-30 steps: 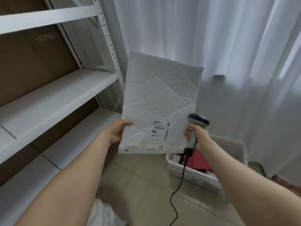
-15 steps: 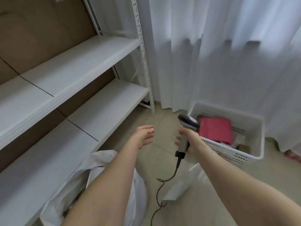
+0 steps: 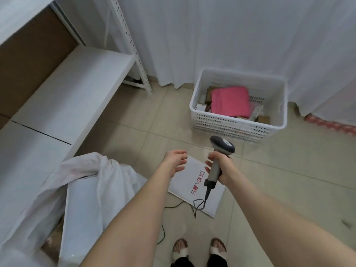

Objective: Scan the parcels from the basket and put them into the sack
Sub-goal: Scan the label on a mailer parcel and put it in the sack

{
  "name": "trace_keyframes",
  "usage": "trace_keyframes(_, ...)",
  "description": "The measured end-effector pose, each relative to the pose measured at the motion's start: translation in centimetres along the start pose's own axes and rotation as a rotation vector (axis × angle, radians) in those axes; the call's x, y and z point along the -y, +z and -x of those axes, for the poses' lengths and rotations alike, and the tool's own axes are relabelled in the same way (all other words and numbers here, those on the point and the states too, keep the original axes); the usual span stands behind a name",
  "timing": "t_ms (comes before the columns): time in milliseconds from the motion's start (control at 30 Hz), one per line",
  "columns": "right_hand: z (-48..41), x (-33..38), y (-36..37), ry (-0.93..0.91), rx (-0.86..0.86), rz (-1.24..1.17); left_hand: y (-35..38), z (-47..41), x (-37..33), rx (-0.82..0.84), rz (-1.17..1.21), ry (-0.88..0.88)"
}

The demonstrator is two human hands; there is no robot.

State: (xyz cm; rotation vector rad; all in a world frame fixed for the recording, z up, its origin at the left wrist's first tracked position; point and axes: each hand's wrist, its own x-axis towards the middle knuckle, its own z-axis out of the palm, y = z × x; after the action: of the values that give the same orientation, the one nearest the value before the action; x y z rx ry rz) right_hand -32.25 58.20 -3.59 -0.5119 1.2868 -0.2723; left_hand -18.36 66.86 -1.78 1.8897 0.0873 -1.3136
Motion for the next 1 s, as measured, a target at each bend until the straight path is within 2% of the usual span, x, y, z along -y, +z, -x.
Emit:
trace_keyframes(200,-7.2,-3.4,-4.9,0.047,-0.035,-0.032,5.5,-6.7,6.3,0.022,-0.031,-0.056)
trace_keyframes(433,-18.8,-9.6,-8.8,0.079,-0.103,-0.075,8.3,-18.2,14.5,-0.002,-0.067,-0.104)
trace_keyframes(733,-35.0,-19.3,-13.7,0.125,-0.146,-0.035,9.3,-35.3,25.4,-0.078,-0.139,-0.081)
trace_keyframes(1000,-45.6,-23.4,-14.6,0.125,-0.150,0.162,7.7,-46.6,29.5,-0.207,-0.283,-0.053)
